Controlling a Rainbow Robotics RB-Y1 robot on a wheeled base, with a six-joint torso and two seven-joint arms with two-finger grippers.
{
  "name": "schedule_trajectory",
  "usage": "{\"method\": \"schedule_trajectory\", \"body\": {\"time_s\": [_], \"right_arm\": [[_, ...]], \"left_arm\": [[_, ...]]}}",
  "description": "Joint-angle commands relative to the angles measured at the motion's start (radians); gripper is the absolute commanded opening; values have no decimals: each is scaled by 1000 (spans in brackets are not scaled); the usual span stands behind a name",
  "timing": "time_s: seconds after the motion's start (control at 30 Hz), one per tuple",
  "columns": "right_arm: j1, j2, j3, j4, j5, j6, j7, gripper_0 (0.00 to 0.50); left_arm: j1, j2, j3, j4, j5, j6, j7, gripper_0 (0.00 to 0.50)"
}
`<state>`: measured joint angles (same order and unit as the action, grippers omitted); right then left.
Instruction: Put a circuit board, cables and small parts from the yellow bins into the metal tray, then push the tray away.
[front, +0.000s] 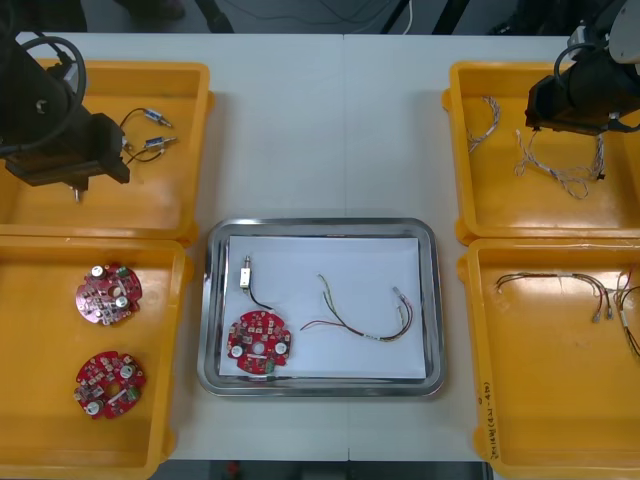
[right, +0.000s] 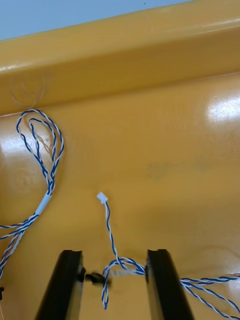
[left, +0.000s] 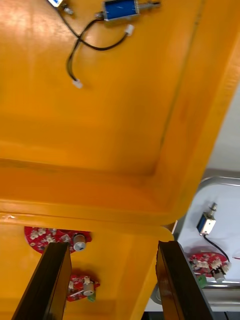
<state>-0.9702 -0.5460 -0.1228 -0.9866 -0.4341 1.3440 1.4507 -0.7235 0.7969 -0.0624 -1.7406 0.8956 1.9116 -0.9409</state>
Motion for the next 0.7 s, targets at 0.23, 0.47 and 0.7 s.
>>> {"method": "schedule_trajectory", "body": {"time_s": [0.23, 0.47, 0.7], "right_arm": [[-53, 11, -28, -12, 9, 32, 36, 500], [-58, -23, -26, -14, -17, 60, 270, 500], [-53, -81, 35, -14, -80, 93, 410, 500]], "left_arm": [[-48, 82, 73, 141, -83, 6, -306, 500], [-74, 80, 75, 250, -122, -89, -384, 500], [-80, 80, 75, 325, -122, -203, -423, 500]]}}
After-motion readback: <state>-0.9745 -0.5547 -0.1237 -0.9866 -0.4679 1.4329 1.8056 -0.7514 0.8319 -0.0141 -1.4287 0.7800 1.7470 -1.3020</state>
